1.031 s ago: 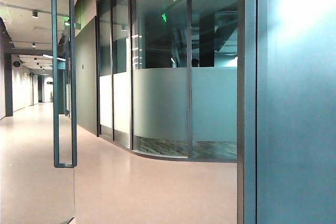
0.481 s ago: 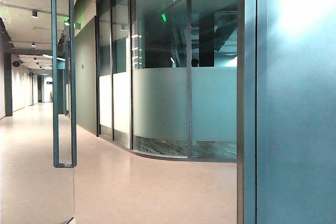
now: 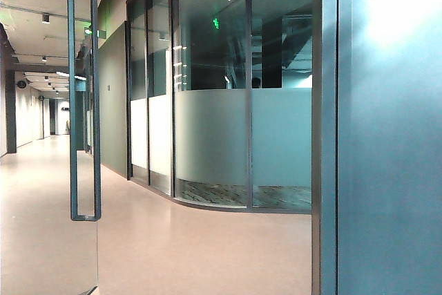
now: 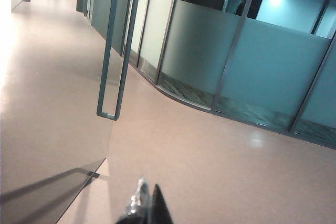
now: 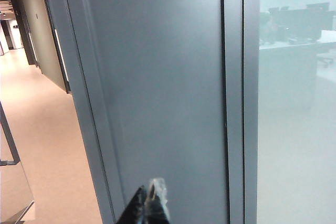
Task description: Raise the arm to find the leftmost switch on the wall and turn off the lights.
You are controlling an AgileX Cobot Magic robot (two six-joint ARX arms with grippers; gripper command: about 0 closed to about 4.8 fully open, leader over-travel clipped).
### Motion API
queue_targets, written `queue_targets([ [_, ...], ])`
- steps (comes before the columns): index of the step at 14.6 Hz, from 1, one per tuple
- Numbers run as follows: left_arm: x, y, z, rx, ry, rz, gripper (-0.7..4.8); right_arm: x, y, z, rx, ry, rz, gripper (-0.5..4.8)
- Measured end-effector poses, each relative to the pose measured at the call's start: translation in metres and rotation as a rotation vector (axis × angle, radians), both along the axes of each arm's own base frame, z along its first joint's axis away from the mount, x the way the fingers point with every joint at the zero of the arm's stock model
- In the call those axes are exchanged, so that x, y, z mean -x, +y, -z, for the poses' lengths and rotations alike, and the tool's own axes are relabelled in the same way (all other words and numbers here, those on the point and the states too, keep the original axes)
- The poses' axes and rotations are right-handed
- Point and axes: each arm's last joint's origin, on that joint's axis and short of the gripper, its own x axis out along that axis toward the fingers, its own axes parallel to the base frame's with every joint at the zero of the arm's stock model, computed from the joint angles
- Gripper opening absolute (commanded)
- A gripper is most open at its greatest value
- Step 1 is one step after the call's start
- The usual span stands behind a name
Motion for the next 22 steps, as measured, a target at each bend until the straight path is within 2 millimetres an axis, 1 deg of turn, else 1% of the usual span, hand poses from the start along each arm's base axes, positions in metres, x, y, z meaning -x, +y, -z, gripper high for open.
queue_targets([
  [7, 0.0, 0.0, 0.0, -0.003, 0.0, 0.0, -0.05, 0.0, 0.0, 0.0, 0.0, 0.0, 0.0, 0.0],
  [10, 0.001, 0.0, 0.002, -0.057, 0.021, -0.005, -0.05, 0.0, 0.0, 0.0, 0.0, 0.0, 0.0, -0.01],
  [11, 0.001, -0.001, 0.006, -0.066, 0.018, 0.016, -0.05, 0.0, 0.0, 0.0, 0.0, 0.0, 0.0, -0.01],
  [12, -0.004, -0.005, 0.019, -0.085, 0.046, 0.083, -0.05, 0.0, 0.0, 0.0, 0.0, 0.0, 0.0, 0.0],
  [14, -0.014, -0.011, 0.059, -0.106, 0.154, 0.169, -0.05, 0.0, 0.0, 0.0, 0.0, 0.0, 0.0, -0.01],
  [15, -0.017, -0.012, 0.075, -0.102, 0.178, 0.196, -0.05, 0.0, 0.0, 0.0, 0.0, 0.0, 0.0, -0.01],
  [18, -0.017, -0.012, 0.096, -0.102, 0.117, 0.207, -0.05, 0.0, 0.0, 0.0, 0.0, 0.0, 0.0, -0.01],
  [20, -0.021, -0.013, 0.107, -0.101, 0.14, 0.208, -0.05, 0.0, 0.0, 0.0, 0.0, 0.001, 0.0, -0.01],
  [22, -0.022, -0.012, 0.111, -0.1, 0.131, 0.18, -0.05, 0.0, 0.0, 0.0, 0.0, 0.0, 0.0, -0.01],
])
